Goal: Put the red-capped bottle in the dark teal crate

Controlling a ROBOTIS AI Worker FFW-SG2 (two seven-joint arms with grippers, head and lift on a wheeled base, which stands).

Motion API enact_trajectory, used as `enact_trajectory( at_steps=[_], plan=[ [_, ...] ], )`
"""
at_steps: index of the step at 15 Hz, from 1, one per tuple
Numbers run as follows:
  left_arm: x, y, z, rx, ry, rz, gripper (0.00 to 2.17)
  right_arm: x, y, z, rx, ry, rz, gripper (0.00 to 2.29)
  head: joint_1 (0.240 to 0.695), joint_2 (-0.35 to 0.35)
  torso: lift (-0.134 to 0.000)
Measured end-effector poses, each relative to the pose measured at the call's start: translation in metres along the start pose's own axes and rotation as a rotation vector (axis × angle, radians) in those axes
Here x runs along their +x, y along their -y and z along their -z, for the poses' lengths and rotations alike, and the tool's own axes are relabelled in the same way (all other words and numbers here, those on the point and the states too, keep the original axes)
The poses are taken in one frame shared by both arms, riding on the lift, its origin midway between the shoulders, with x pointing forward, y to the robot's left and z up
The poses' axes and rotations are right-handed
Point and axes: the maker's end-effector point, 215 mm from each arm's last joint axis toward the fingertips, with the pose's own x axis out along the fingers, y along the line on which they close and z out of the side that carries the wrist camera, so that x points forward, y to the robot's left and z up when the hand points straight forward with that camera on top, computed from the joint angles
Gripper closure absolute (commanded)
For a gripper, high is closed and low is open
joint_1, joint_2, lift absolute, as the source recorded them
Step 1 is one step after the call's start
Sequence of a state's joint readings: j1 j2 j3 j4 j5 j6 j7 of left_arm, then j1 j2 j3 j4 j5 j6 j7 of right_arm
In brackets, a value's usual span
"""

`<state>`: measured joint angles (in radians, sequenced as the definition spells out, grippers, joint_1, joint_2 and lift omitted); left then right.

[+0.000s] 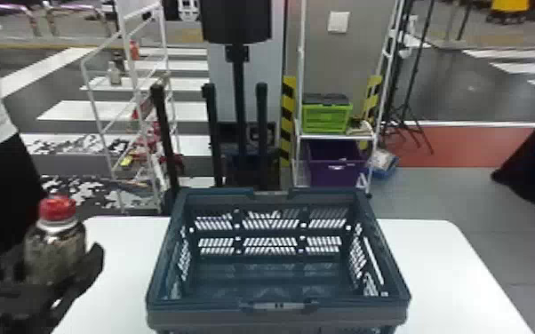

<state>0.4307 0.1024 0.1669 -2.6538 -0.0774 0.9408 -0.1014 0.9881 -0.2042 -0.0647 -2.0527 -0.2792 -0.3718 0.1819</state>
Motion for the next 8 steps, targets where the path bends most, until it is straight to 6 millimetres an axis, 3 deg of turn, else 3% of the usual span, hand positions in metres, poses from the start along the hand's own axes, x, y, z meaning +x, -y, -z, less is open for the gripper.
enact_trajectory(
  at_steps=[3, 5, 8],
  plan=[
    [0.029, 0.036, -0.03, 0.038, -0.042, 0.12, 1.86, -0.001, 0.003, 0.001, -0.003, -0.002, 0.006, 0.15, 0.499, 0.0, 0.0],
    [0.048, 0.08, -0.052, 0.067, -0.064, 0.267, 1.85, -0.001, 0.005, 0.0, -0.001, -0.001, 0.012, 0.15, 0.499, 0.0, 0.0],
    [0.074, 0.14, -0.061, 0.1, -0.158, 0.471, 1.86, -0.001, 0.008, 0.002, 0.003, -0.002, 0.019, 0.15, 0.499, 0.0, 0.0]
  ],
)
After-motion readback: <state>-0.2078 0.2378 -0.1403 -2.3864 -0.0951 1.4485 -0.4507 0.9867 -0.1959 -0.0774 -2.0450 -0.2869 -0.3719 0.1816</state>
